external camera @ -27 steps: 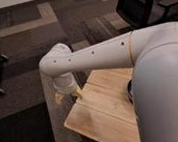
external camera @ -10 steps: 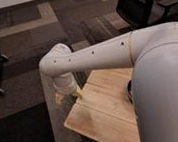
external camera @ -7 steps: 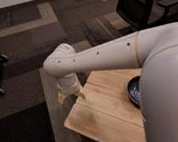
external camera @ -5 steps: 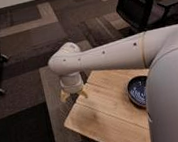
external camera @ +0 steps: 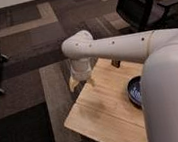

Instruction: Knock the eraser over

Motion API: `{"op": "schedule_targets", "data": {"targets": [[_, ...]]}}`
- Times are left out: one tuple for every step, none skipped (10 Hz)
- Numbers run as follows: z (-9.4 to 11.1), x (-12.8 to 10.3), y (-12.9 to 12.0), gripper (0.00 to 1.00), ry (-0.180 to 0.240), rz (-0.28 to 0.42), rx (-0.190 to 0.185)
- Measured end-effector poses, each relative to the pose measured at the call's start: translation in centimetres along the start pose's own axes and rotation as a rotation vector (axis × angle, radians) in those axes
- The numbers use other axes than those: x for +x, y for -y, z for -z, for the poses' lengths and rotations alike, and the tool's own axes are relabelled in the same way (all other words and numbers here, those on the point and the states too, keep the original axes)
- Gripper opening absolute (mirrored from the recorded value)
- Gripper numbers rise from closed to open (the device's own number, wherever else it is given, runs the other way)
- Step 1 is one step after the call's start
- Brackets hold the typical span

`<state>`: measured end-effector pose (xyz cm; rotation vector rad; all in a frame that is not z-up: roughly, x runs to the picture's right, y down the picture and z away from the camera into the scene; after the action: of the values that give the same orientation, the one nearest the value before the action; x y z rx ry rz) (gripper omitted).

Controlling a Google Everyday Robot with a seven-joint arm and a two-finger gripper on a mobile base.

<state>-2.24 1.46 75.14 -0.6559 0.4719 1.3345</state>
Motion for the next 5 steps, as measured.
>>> {"op": "schedule_targets", "data": {"targets": [[0.5,-0.8,0.4,0.65,0.003,0.004,0.002],[1.5,-2.7,1.5,0.65,0.014,-0.004,-0.001],[2.1,-3.8,2.2,0.65,0.024,-0.012,-0.003],[2.2,-3.9,2.2,0.65,0.025,-0.012,-0.004],[2.2,-3.9,2.1,0.65,0.025,-0.011,-0.004]]}}
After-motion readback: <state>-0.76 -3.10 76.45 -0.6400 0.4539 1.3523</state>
